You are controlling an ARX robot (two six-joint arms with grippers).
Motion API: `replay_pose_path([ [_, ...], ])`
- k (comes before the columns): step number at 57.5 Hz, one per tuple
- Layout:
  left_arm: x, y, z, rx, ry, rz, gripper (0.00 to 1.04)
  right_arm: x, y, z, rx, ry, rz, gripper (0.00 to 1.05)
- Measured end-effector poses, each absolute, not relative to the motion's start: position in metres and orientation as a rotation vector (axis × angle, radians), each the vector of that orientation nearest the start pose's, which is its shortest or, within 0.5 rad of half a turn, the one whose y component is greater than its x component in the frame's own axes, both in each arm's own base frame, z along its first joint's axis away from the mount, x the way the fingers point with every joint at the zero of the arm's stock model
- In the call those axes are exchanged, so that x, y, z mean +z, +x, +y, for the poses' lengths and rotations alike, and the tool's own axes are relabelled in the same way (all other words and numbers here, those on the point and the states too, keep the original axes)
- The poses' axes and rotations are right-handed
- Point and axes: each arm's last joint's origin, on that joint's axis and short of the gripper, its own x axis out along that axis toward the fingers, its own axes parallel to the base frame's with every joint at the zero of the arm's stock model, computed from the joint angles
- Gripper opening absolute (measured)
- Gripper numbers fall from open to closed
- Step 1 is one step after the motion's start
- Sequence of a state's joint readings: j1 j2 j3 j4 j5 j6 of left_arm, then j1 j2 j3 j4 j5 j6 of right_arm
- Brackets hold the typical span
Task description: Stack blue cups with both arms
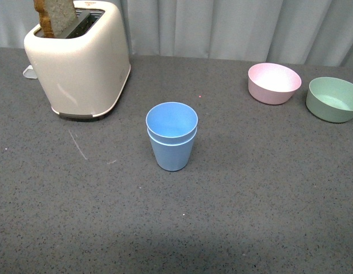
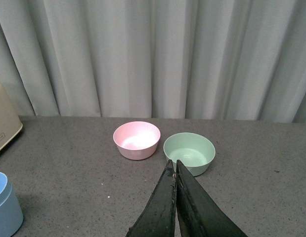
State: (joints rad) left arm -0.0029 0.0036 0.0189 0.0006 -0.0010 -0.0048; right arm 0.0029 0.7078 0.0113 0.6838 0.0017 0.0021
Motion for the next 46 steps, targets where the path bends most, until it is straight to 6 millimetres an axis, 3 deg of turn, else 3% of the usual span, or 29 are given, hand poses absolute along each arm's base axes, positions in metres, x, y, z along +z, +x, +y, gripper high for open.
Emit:
replay_pose_path([
  [46, 0.17, 0.097, 0.0, -0.002, -0.005, -0.016, 0.98, 0.168, 0.116, 0.0, 0.001, 0.002, -0.006, 0.01],
])
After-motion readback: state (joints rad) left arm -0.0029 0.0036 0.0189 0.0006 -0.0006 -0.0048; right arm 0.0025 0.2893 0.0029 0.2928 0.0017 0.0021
